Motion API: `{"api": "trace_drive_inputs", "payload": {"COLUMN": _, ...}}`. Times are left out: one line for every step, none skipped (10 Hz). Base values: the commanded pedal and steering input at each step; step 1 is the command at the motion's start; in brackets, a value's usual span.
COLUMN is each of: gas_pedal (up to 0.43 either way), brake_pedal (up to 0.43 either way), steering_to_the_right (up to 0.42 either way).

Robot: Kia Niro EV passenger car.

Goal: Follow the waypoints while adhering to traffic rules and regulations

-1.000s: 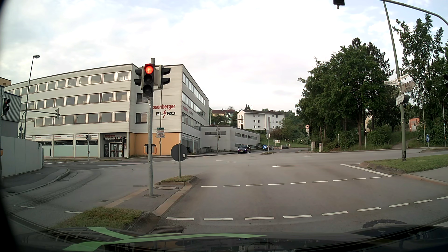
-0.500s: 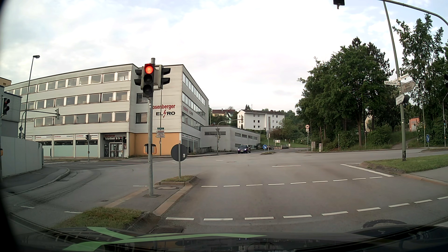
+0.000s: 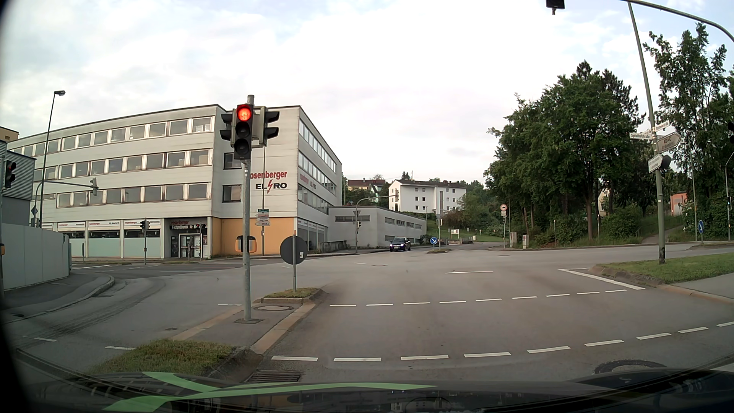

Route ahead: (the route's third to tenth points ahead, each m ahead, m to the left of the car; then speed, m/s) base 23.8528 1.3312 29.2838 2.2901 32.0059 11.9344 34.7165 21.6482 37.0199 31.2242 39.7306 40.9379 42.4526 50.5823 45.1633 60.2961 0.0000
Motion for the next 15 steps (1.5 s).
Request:
{"api": "trace_drive_inputs", "payload": {"gas_pedal": 0.000, "brake_pedal": 0.238, "steering_to_the_right": -0.019}}
{"api": "trace_drive_inputs", "payload": {"gas_pedal": 0.000, "brake_pedal": 0.238, "steering_to_the_right": -0.020}}
{"api": "trace_drive_inputs", "payload": {"gas_pedal": 0.000, "brake_pedal": 0.238, "steering_to_the_right": -0.020}}
{"api": "trace_drive_inputs", "payload": {"gas_pedal": 0.000, "brake_pedal": 0.238, "steering_to_the_right": -0.020}}
{"api": "trace_drive_inputs", "payload": {"gas_pedal": 0.000, "brake_pedal": 0.238, "steering_to_the_right": -0.020}}
{"api": "trace_drive_inputs", "payload": {"gas_pedal": 0.000, "brake_pedal": 0.238, "steering_to_the_right": -0.020}}
{"api": "trace_drive_inputs", "payload": {"gas_pedal": 0.000, "brake_pedal": 0.238, "steering_to_the_right": -0.020}}
{"api": "trace_drive_inputs", "payload": {"gas_pedal": 0.000, "brake_pedal": 0.238, "steering_to_the_right": -0.020}}
{"api": "trace_drive_inputs", "payload": {"gas_pedal": 0.000, "brake_pedal": 0.238, "steering_to_the_right": -0.019}}
{"api": "trace_drive_inputs", "payload": {"gas_pedal": 0.000, "brake_pedal": 0.238, "steering_to_the_right": -0.020}}
{"api": "trace_drive_inputs", "payload": {"gas_pedal": 0.000, "brake_pedal": 0.238, "steering_to_the_right": -0.019}}
{"api": "trace_drive_inputs", "payload": {"gas_pedal": 0.000, "brake_pedal": 0.238, "steering_to_the_right": -0.019}}
{"api": "trace_drive_inputs", "payload": {"gas_pedal": 0.000, "brake_pedal": 0.238, "steering_to_the_right": -0.019}}
{"api": "trace_drive_inputs", "payload": {"gas_pedal": 0.000, "brake_pedal": 0.238, "steering_to_the_right": -0.017}}
{"api": "trace_drive_inputs", "payload": {"gas_pedal": 0.000, "brake_pedal": 0.238, "steering_to_the_right": -0.016}}
